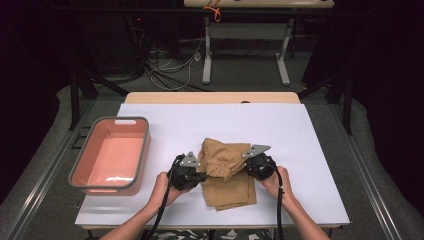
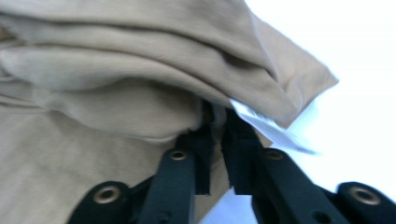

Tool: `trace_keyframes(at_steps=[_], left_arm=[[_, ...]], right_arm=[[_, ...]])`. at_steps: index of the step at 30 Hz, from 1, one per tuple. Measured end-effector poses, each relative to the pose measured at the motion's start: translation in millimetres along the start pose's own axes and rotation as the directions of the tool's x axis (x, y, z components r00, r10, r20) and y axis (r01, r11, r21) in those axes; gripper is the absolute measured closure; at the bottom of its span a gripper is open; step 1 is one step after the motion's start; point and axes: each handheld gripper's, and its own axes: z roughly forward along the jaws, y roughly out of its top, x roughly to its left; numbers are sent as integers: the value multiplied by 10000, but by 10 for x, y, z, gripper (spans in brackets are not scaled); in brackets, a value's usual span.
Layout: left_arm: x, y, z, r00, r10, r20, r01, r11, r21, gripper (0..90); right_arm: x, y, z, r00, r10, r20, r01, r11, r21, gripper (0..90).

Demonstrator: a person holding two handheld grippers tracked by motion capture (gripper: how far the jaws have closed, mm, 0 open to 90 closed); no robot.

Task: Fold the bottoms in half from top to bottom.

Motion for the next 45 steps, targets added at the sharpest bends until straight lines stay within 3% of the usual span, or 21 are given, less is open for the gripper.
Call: trace_keyframes(at_steps=[2, 3, 5, 6, 7, 9, 11, 12, 14, 16, 20, 21, 24, 28, 30, 31, 33, 34, 38, 45], left_arm=[[14, -9, -5, 9999, -116, -28, 116, 9999, 5, 802], [45, -22, -31, 9997, -207, -90, 207, 9998, -42, 771], [56, -24, -49, 9994, -297, -184, 296, 9995, -78, 667], [69, -30, -76, 9991, -391, -167, 388, 9991, -143, 667], [83, -32, -117, 9981, -519, -326, 515, 9986, -121, 596], [118, -34, -161, 9969, -631, -459, 631, 9980, -28, 521], [147, -32, -183, 9958, -708, -587, 711, 9975, 30, 511], [193, -16, -203, 9931, -916, -733, 939, 9952, 286, 466], [226, -3, -216, 9921, -989, -769, 1021, 9940, 387, 456], [306, 56, -243, 9882, -1354, -718, 1390, 9892, 468, 439], [349, 144, -250, 9892, -1294, -696, 1330, 9899, 496, 422], [373, 209, -240, 9901, -1297, -543, 1328, 9895, 567, 408], [394, 274, -207, 9907, -1243, -552, 1275, 9901, 591, 405], [427, 381, -106, 9928, -1161, -300, 1184, 9887, 916, 389], [448, 406, -43, 9929, -1157, -274, 1179, 9879, 1011, 406], [456, 410, -2, 9915, -1293, -142, 1301, 9868, 964, 426], [456, 410, 47, 9916, -1293, -30, 1289, 9863, 1025, 440], [460, 405, 74, 9910, -1331, 154, 1311, 9869, 944, 536], [433, 383, 140, 9917, -1153, 575, 1110, 9911, 730, 714], [349, 352, 193, 9922, -997, 752, 949, 9934, 652, 886]], right_arm=[[-5, -12, 11, 9999, 117, -14, -117, 9999, 16, 736], [-12, -36, -12, 9989, 472, -39, -472, 9989, 55, 656], [-13, -42, -31, 9982, 594, -26, -594, 9982, 30, 626], [-16, -51, -60, 9967, 805, -80, -805, 9967, -33, 598], [-18, -67, -113, 9936, 1123, -67, -1124, 9937, -57, 532], [-21, -84, -158, 9912, 1306, -198, -1308, 9914, -70, 480], [-16, -91, -181, 9902, 1383, -219, -1384, 9904, -36, 461], [2, -100, -223, 9864, 1594, -403, -1596, 9872, -13, 419], [28, -97, -272, 9845, 1672, -533, -1672, 9859, 33, 399], [59, -87, -312, 9830, 1714, -659, -1717, 9851, 13, 374], [98, -55, -343, 9782, 1845, -955, -1859, 9825, -58, 345], [123, -23, -332, 9758, 1845, -1172, -1897, 9812, -345, 339], [160, 29, -348, 9763, 1796, -1205, -1831, 9829, -182, 339], [198, 87, -280, 9812, 1615, -1053, -1636, 9865, -116, 426], [194, 91, -265, 9832, 1516, -1014, -1532, 9882, -79, 456], [191, 95, -238, 9852, 1428, -947, -1451, 9893, -181, 547], [192, 100, -242, 9860, 1407, -895, -1423, 9898, -111, 573], [188, 104, -234, 9875, 1329, -847, -1344, 9909, -122, 649], [171, 103, -215, 9890, 1207, -856, -1230, 9922, -217, 760], [143, 97, -235, 9922, 963, -785, -982, 9949, -206, 816]])
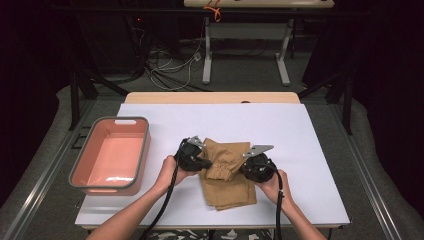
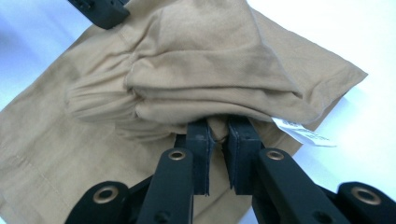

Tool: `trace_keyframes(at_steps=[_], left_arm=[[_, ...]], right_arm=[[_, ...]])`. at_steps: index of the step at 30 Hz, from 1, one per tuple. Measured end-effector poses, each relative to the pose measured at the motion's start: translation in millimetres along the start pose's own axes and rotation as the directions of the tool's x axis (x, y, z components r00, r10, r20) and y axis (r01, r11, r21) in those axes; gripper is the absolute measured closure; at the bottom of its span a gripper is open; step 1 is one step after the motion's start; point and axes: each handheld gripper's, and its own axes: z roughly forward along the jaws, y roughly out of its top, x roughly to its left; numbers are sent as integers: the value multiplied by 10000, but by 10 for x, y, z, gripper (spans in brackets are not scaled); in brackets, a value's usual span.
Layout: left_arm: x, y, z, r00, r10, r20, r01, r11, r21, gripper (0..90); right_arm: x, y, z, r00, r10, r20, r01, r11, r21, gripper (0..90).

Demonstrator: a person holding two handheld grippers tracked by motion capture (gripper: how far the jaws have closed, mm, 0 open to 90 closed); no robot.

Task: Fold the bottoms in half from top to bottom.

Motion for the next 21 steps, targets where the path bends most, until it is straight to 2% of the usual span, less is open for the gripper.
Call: trace_keyframes(at_steps=[2, 3, 5, 11, 13, 15, 16, 17, 18, 19, 20, 21], left_arm=[[-28, -6, 2, 10000, 28, -14, -28, 10000, -7, 889], [-50, -9, -3, 9998, 194, 4, -194, 9998, 12, 889], [-113, -23, -7, 9997, 223, 82, -223, 9998, -18, 891], [-304, -69, 9, 9981, 496, 374, -493, 9987, -102, 893], [-322, -87, 19, 9979, 507, 408, -503, 9987, -99, 888], [-299, -99, 4, 9982, 460, 376, -458, 9989, -65, 877], [-280, -103, -9, 9984, 431, 367, -428, 9990, -89, 877], [-252, -106, -51, 9992, 353, 212, -350, 9993, -125, 807], [-252, -106, -51, 9992, 353, 212, -350, 9993, -125, 787], [-230, -103, -76, 9991, 341, 249, -337, 9993, -163, 787], [-213, -96, -101, 9995, 299, 88, -297, 9994, -189, 746], [-193, -88, -124, 9997, 228, 12, -228, 9994, -254, 652]], right_arm=[[-9, -3, -7, 10000, -16, -91, 16, 10000, 16, 818], [-25, -6, -17, 9999, -80, -99, 80, 10000, 34, 818], [-66, -14, -52, 9994, -196, -282, 203, 9995, 238, 818], [-133, -32, -110, 9993, -167, -342, 184, 9985, 509, 818], [-143, -53, -81, 9994, -75, -331, 101, 9967, 811, 761], [-156, -67, -77, 9990, 48, -437, -14, 9970, 779, 675], [-156, -67, -77, 9990, 48, -437, -14, 9970, 779, 675], [-164, -71, -106, 9995, 146, -281, -124, 9969, 775, 600], [-168, -68, -133, 9991, 267, -316, -242, 9968, 757, 551], [-168, -68, -133, 9991, 267, -316, -242, 9968, 757, 551], [-180, -68, -161, 9990, 351, -292, -329, 9968, 729, 506], [-201, -69, -226, 9982, 527, -295, -510, 9971, 560, 448]])
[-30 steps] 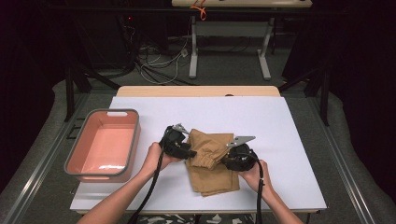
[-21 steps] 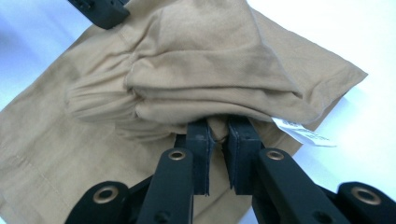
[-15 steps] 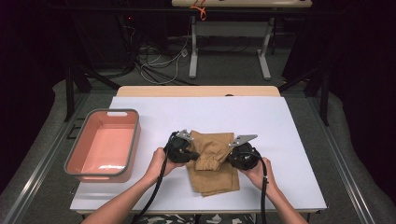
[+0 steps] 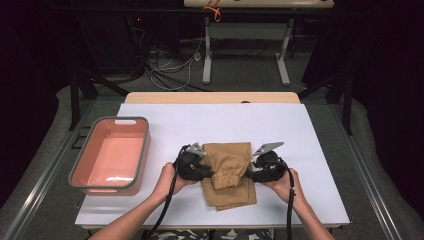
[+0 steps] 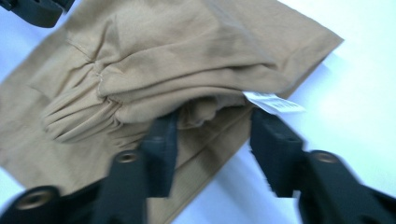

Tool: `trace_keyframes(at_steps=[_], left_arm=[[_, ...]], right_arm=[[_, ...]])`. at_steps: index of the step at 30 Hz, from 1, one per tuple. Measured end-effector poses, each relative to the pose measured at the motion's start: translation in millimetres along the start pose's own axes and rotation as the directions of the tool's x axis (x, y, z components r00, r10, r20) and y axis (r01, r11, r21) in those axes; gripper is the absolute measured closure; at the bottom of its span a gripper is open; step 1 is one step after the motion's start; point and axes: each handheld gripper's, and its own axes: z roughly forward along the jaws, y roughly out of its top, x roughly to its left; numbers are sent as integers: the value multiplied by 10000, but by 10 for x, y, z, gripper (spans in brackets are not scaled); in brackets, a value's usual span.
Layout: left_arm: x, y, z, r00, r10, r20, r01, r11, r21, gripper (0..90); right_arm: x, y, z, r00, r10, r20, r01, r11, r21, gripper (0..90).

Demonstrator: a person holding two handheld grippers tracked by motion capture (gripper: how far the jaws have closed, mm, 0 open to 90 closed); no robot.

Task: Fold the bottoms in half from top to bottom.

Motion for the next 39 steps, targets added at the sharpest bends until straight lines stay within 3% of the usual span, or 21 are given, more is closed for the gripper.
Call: trace_keyframes(at_steps=[2, 3, 4, 8, 14, 15, 19, 20, 21, 24, 27, 35, 38, 39], left_arm=[[45, 24, -49, 9998, -61, -183, 59, 9999, -142, 630], [56, 38, -61, 9993, -258, -285, 252, 9994, -221, 552], [96, 71, -76, 9986, -321, -430, 306, 9989, -343, 546], [149, 122, -39, 9969, -456, -636, 430, 9982, -416, 463], [243, 120, 123, 9959, -773, -463, 772, 9970, -46, 425], [275, 102, 177, 9956, -881, -327, 884, 9961, 60, 444], [305, 75, 241, 9951, -992, -18, 992, 9950, 53, 520], [311, 66, 258, 9950, -994, 94, 994, 9950, -42, 591], [315, 58, 272, 9942, -1051, 246, 1054, 9944, -113, 591], [286, 37, 311, 9950, -936, 349, 940, 9955, -82, 788], [241, 14, 343, 9966, -740, 374, 747, 9971, -171, 897], [84, -36, 221, 9989, -226, 417, 230, 9997, -92, 900], [35, -73, 150, 10000, 27, 18, -26, 9998, -202, 897], [32, -83, 129, 10000, -12, -68, 10, 9994, -344, 888]], right_arm=[[-5, 1, -32, 9998, 180, -74, -181, 9998, -126, 417], [-22, 5, -91, 9998, 167, -94, -171, 9992, -350, 376], [-25, 12, -114, 9995, 274, -152, -283, 9979, -578, 362], [-14, 89, -157, 9987, 475, -161, -489, 9931, -1063, 349], [-50, 141, 36, 9974, 683, -211, -697, 9951, -701, 427], [-56, 142, 121, 9976, 652, -245, -665, 9960, -602, 512], [-41, 133, 194, 9978, 594, -308, -607, 9972, -436, 614], [-21, 121, 239, 9981, 539, -287, -552, 9974, -456, 683], [-21, 121, 239, 9981, 539, -287, -552, 9974, -456, 683], [1, 95, 296, 9989, 401, -238, -411, 9983, -412, 766], [25, 94, 296, 9982, 446, -412, -463, 9981, -407, 795], [55, 82, 214, 9953, 436, -860, -460, 9986, -252, 806], [101, 84, 191, 9952, 284, -938, -296, 9995, -114, 790], [109, 85, 196, 9970, 212, -747, -221, 9997, -105, 773]])
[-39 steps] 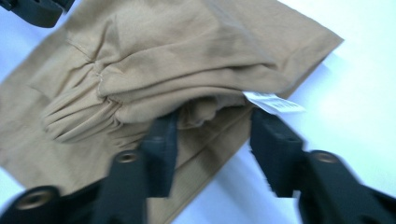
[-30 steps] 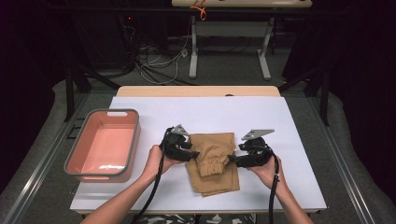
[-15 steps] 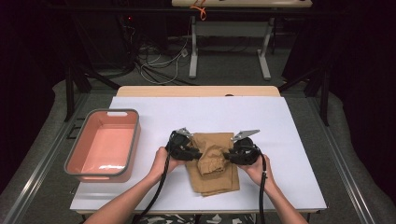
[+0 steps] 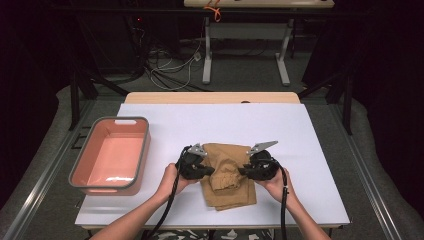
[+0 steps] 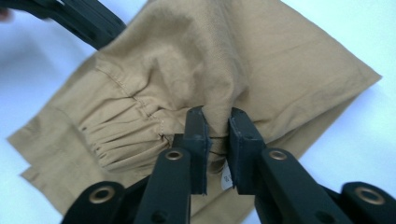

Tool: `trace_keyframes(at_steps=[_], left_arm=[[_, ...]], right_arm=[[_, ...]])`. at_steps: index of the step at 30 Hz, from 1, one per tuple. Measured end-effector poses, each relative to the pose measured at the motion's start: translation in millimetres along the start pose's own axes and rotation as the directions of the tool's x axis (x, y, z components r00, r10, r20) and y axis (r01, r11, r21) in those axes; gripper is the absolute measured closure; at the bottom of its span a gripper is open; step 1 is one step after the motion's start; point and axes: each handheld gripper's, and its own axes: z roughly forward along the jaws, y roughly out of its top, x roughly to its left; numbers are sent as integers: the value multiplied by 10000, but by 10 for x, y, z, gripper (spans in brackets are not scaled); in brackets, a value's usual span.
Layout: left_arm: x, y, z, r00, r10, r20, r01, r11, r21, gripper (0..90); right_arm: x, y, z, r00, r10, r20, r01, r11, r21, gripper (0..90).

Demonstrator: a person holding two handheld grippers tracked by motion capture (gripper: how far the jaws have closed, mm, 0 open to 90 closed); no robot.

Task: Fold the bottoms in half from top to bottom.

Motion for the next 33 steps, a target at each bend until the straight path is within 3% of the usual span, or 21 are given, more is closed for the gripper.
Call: trace_keyframes(at_steps=[1, 3, 4, 7, 10, 13, 16, 17, 18, 22, 25, 27, 29, 31, 33], left_arm=[[0, -5, -56, 9999, -2, -142, -1, 9998, -179, 791], [1, -2, -85, 9998, -22, -178, 17, 9996, -291, 760], [-6, 7, -104, 9995, -171, -254, 161, 9991, -398, 614], [0, 55, -125, 9998, 14, -179, -23, 9987, -510, 518], [-25, 108, -25, 9998, 214, 29, -214, 9995, -211, 481], [-25, 114, 130, 9990, 400, 174, -403, 9990, 171, 548], [-26, 96, 217, 9987, 420, 293, -428, 9987, 267, 744], [-38, 95, 218, 9986, 432, 305, -442, 9985, 313, 860], [-48, 97, 216, 9983, 518, 272, -527, 9979, 365, 888], [-81, 88, 161, 9979, 463, 443, -484, 9977, 465, 899], [-159, 62, 49, 9956, 596, 730, -633, 9967, 500, 900], [-183, 47, 23, 9947, 653, 797, -697, 9962, 528, 900], [-193, 20, 13, 9945, 683, 793, -734, 9954, 621, 899], [-176, -4, 30, 9952, 650, 729, -700, 9952, 679, 894], [-154, -13, 43, 9959, 530, 730, -577, 9963, 635, 888]], right_arm=[[5, 2, 11, 9998, -40, 177, 41, 10000, -82, 743], [8, 4, 14, 9993, -122, 365, 127, 9998, -131, 729], [8, 13, 21, 9988, -245, 422, 255, 9994, -246, 711], [15, 26, 21, 9976, -262, 634, 278, 9993, -253, 708], [16, 34, 71, 9974, -413, 586, 425, 9989, -196, 703], [22, 27, 86, 9976, -392, 565, 405, 9989, -224, 719], [18, 4, 95, 9982, -377, 468, 386, 9991, -187, 755], [20, -9, 96, 9989, -340, 311, 344, 9993, -139, 764], [21, -14, 91, 9988, -353, 346, 358, 9993, -147, 777], [32, -16, 65, 9993, -338, 135, 338, 9994, -29, 783], [83, -15, -2, 9984, -376, -432, 378, 9993, 30, 781], [98, -18, -24, 9978, -494, -451, 503, 9986, 177, 776], [119, -30, -34, 9969, -497, -606, 521, 9979, 384, 707], [86, -53, -2, 9976, -336, -604, 372, 9976, 590, 548], [35, -65, -8, 9981, -164, -587, 178, 9996, 231, 467]])
